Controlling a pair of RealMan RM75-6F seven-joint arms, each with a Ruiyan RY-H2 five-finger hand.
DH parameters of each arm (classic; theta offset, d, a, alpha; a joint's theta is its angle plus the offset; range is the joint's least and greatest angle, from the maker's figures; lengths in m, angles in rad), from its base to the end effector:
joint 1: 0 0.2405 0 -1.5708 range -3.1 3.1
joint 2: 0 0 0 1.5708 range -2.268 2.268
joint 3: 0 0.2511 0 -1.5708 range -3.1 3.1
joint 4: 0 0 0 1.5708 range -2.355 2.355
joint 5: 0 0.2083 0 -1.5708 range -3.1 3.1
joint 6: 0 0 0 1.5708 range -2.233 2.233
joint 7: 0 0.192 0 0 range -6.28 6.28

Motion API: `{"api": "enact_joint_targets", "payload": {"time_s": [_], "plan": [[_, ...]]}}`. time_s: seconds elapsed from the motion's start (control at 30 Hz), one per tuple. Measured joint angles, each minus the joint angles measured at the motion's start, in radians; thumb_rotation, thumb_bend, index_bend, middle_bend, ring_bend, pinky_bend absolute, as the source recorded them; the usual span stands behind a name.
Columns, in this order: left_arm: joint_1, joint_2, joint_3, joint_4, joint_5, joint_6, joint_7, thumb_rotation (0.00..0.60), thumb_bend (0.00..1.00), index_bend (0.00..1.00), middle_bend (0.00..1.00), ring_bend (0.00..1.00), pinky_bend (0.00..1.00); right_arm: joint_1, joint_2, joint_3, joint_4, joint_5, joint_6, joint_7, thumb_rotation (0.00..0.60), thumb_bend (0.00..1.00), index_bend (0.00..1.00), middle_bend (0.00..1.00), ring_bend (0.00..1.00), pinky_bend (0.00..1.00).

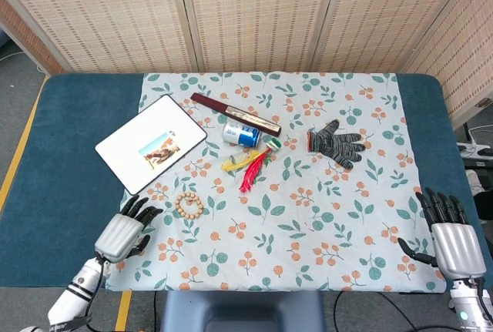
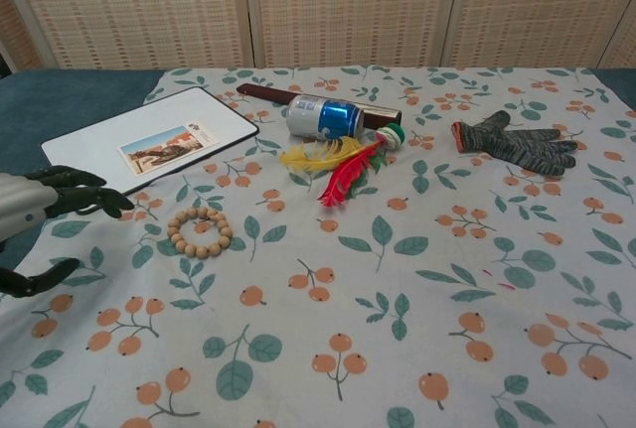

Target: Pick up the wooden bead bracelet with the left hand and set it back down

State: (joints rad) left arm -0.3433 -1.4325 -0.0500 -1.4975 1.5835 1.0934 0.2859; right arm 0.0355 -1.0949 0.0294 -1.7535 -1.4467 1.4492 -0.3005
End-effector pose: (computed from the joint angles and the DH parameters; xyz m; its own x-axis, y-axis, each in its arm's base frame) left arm -0.2274 0.2778 -0.0064 0.5690 0.2163 0.7934 0.7890 -0.4154 -0.4527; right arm -0.3030 -0.2067 0.1457 0.5473 -0.1033 0.8305 -0.8304 0.0565 0.5543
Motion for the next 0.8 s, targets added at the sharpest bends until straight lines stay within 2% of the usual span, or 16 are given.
{"api": "enact_joint_targets", "payload": {"time_s": [0.2, 0.33, 0.43, 0.63, 0.8], "plan": [[-0.040, -0.092, -0.016, 0.080, -0.029, -0.009, 0.058, 0.600, 0.51, 0.14, 0.25, 0.08, 0.00, 0.003, 0.000, -0.001, 0.000, 0.008, -0.010, -0.002, 0.311, 0.20, 0.00, 0.00, 0.00, 0.00], [-0.065, -0.128, -0.017, 0.122, -0.037, -0.016, 0.074, 0.600, 0.51, 0.28, 0.22, 0.06, 0.00, 0.006, 0.002, -0.002, -0.002, 0.012, -0.017, 0.002, 0.310, 0.20, 0.00, 0.00, 0.00, 0.00], [-0.083, -0.148, -0.017, 0.136, -0.046, -0.031, 0.084, 0.600, 0.51, 0.31, 0.20, 0.06, 0.00, 0.005, 0.004, 0.000, -0.003, 0.015, -0.015, 0.004, 0.311, 0.20, 0.00, 0.00, 0.00, 0.00], [-0.114, -0.190, -0.011, 0.171, -0.051, -0.043, 0.086, 0.600, 0.51, 0.32, 0.19, 0.06, 0.00, 0.006, 0.007, 0.001, -0.002, 0.018, -0.014, 0.009, 0.311, 0.20, 0.00, 0.00, 0.00, 0.00], [-0.131, -0.217, -0.011, 0.187, -0.057, -0.041, 0.084, 0.600, 0.51, 0.25, 0.20, 0.06, 0.00, 0.007, 0.008, -0.001, -0.002, 0.016, -0.016, 0.012, 0.311, 0.20, 0.00, 0.00, 0.00, 0.00]]}}
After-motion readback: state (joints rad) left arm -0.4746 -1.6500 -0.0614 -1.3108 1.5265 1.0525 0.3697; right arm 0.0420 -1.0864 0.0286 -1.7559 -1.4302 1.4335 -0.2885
